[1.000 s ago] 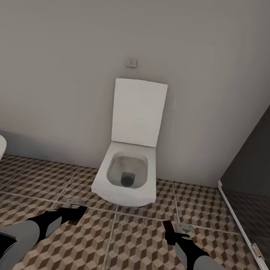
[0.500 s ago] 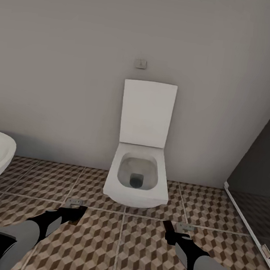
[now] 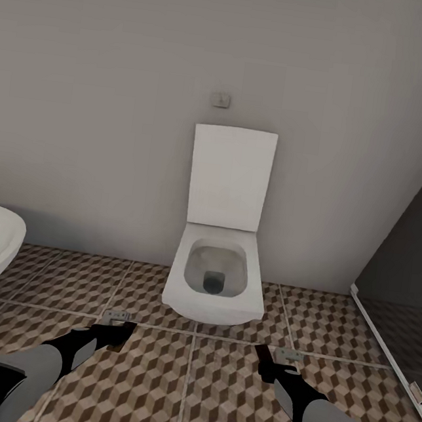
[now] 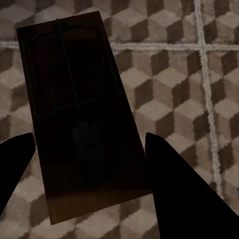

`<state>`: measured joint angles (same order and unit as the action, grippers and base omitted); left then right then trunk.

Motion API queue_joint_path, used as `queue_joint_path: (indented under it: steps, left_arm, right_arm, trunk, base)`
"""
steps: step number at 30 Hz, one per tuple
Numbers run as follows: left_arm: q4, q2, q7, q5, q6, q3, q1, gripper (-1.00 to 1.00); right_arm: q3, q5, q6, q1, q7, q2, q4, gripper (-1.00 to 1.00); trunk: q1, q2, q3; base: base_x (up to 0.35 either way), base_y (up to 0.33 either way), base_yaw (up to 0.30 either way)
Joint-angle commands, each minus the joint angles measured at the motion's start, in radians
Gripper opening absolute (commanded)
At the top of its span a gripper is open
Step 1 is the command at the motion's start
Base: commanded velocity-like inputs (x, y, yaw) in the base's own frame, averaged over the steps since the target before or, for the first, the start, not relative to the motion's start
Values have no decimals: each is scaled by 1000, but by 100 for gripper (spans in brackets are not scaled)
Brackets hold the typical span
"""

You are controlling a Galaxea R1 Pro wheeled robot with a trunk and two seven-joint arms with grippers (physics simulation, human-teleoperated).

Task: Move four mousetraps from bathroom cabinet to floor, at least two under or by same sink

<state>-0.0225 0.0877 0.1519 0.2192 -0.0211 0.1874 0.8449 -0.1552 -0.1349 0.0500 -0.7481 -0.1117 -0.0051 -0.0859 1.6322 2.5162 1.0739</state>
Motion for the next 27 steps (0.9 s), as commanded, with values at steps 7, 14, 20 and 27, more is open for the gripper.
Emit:
queue_joint_path:
  steps: [7, 14, 20, 27]
  left_arm:
    - [-1, -2, -1, 8, -2, 7, 0, -100]
    - [-1, -2, -1, 8, -2, 7, 0, -100]
    - [-1, -2, 0, 8, -4, 7, 0, -100]
    - [-1, -2, 0, 8, -5, 7, 0, -100]
  right_arm:
    - [-8, -11, 5, 0, -2, -2, -2, -100]
    - [-8, -10, 5, 0, -2, -4, -2, -100]
    - [-8, -9, 5, 0, -2, -3, -2, -100]
    - [-8, -10, 4, 0, -2, -3, -2, -100]
  trunk:
    - [0, 0, 1]
    - [1, 1, 9]
    - [3, 2, 32]
    - [7, 4, 59]
  base:
    - [0, 0, 0]
    - [0, 0, 0]
    - [0, 0, 0]
    - [0, 0, 0]
